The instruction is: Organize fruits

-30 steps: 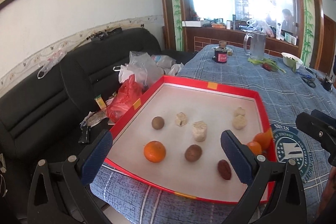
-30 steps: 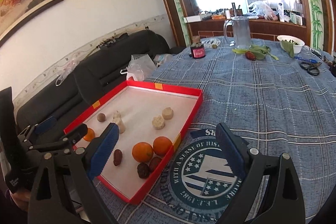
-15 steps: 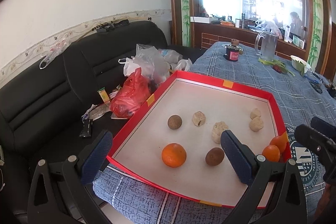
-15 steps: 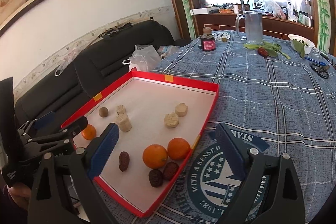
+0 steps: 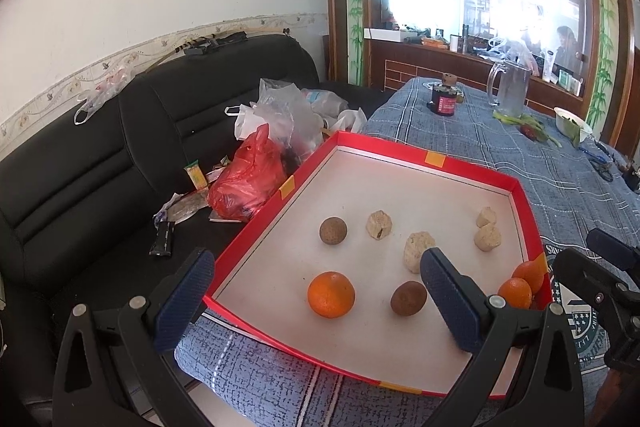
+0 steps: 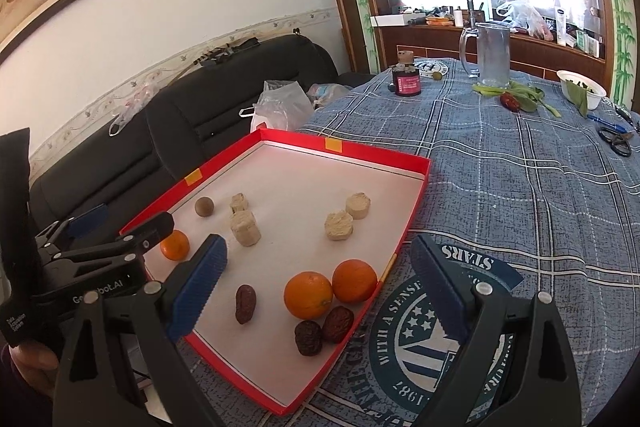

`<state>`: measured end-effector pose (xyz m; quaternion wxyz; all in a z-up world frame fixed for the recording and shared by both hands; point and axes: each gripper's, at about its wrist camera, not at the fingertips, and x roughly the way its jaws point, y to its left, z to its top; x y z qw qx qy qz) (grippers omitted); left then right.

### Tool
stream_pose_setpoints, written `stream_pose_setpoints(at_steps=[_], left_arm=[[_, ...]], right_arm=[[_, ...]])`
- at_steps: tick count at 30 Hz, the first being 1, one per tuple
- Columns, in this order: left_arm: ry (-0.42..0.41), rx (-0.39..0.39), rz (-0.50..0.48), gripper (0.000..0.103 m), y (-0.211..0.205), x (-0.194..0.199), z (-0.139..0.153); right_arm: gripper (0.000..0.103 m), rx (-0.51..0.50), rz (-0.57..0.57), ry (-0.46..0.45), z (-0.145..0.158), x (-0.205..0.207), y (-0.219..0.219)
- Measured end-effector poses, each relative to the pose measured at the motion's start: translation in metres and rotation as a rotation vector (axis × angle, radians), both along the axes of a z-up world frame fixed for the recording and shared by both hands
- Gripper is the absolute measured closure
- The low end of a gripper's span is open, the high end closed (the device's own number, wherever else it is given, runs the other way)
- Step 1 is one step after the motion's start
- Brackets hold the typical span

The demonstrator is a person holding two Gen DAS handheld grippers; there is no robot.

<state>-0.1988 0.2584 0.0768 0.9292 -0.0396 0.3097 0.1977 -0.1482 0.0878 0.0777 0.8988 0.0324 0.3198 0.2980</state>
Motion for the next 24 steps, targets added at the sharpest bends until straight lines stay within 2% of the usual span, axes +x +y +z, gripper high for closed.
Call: stream_pose_setpoints(at_steps=[16, 24], left_arm=[[0.023, 0.013, -0.007, 0.000, -0.010, 0.007, 0.003], [0.012, 0.017, -0.010, 0.000, -0.013, 0.007, 0.008]], right_arm=[[0.010, 0.036, 0.011, 0.022, -0.005, 0.006, -0.011], [0.010, 0.033, 0.022, 0.000, -0.002, 0.003, -0.013]])
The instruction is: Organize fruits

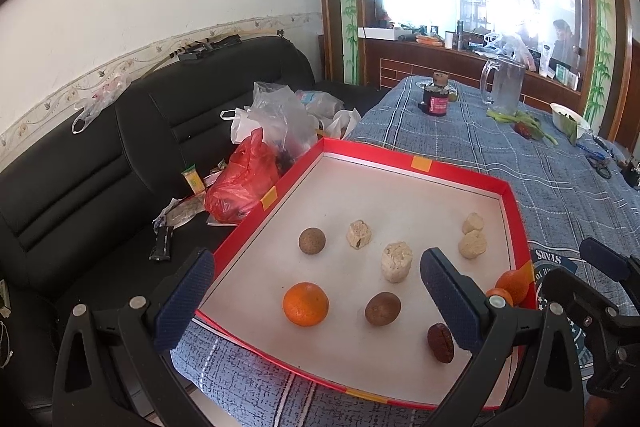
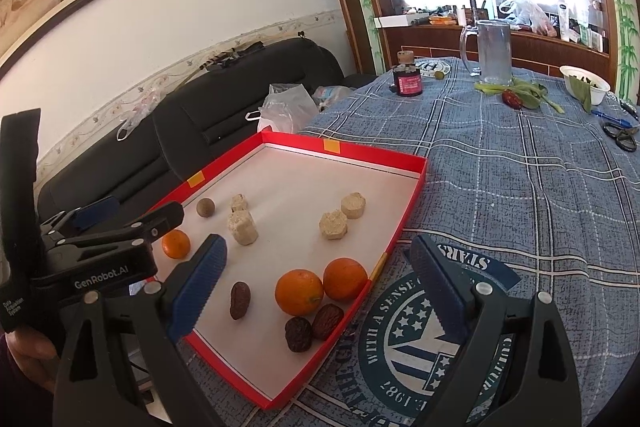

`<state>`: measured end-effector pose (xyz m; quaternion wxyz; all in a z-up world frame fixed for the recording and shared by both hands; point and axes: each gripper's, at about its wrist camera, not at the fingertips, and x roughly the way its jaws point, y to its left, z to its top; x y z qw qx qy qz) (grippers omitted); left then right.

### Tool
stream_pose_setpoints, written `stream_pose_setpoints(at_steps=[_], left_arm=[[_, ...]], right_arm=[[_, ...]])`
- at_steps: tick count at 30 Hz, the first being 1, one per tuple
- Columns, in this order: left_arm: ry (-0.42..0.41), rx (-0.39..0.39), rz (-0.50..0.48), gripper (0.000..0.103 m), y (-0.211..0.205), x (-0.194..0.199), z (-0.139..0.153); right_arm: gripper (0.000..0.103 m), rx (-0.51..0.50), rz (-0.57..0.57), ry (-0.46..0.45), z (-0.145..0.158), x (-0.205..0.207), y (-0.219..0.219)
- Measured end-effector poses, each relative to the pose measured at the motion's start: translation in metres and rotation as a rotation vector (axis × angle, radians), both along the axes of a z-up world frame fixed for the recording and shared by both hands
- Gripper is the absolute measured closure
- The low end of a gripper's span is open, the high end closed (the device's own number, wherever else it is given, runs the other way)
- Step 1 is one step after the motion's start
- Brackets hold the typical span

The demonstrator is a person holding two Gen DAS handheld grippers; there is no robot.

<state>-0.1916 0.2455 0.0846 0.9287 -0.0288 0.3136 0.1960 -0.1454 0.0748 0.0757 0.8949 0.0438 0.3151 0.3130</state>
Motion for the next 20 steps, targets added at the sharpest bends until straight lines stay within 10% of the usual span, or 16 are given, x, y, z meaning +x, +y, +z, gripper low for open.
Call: stream_pose_setpoints(at_steps=[20], left_arm=[[-0.012, -0.013, -0.033, 0.000, -0.0047, 0.0016, 0.0045]], right_arm=[[0.010, 0.018, -0.003, 0.000, 0.0021, -0.0007, -0.0043]])
